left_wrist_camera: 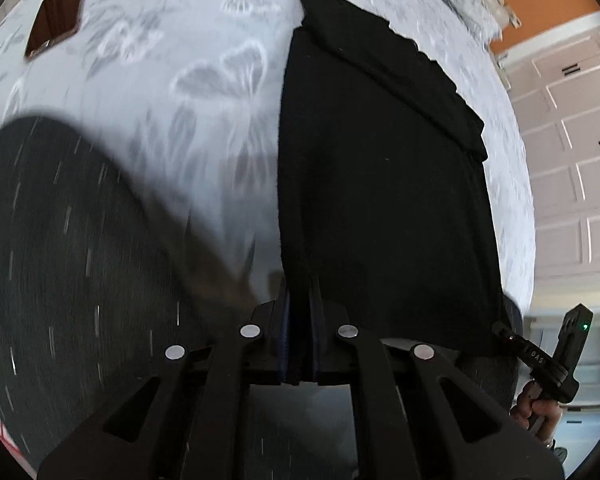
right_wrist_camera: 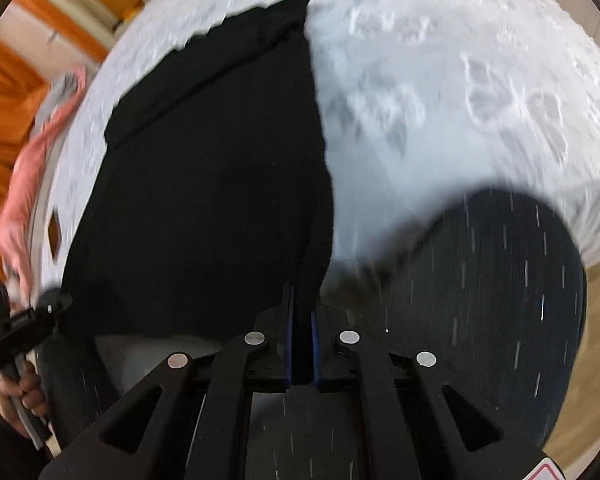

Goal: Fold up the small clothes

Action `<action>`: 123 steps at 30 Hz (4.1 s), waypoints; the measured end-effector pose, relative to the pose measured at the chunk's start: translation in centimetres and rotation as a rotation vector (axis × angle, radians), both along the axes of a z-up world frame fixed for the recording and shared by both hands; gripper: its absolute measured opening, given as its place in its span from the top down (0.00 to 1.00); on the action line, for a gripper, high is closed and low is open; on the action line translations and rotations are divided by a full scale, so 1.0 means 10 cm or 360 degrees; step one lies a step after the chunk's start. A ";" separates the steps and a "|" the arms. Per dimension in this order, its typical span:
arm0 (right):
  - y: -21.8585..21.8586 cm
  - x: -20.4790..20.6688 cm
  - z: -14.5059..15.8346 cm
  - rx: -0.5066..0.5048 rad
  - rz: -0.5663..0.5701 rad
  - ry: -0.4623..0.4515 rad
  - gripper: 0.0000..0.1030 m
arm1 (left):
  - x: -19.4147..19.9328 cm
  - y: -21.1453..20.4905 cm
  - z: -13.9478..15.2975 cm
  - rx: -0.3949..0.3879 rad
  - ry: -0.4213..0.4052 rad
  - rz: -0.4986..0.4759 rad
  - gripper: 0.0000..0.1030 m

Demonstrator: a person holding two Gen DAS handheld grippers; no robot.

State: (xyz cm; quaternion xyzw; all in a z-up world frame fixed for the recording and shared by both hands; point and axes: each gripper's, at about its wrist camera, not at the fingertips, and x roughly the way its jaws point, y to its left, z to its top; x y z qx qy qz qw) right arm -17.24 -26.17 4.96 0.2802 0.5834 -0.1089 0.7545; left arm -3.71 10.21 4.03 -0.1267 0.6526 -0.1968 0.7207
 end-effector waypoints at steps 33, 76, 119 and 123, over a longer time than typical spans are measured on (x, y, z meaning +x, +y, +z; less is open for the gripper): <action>-1.63 2.13 0.21 0.0044 -0.0531 -0.0601 0.65 | 2.46 -0.80 0.15 0.0117 -0.0414 0.0103 0.33; -1.06 1.18 -0.25 0.0022 -0.0283 -0.0092 0.96 | 1.43 -0.43 -0.46 0.0160 0.0082 -0.0056 0.98; -1.33 1.40 -0.43 -0.0041 -0.0330 -0.0135 0.45 | 1.84 -0.67 -0.27 0.0181 -0.0093 0.0148 0.28; -1.05 1.32 -0.57 -0.0015 -0.0328 -0.0097 0.52 | 1.66 -0.73 -0.39 0.0165 -0.0068 0.0160 0.67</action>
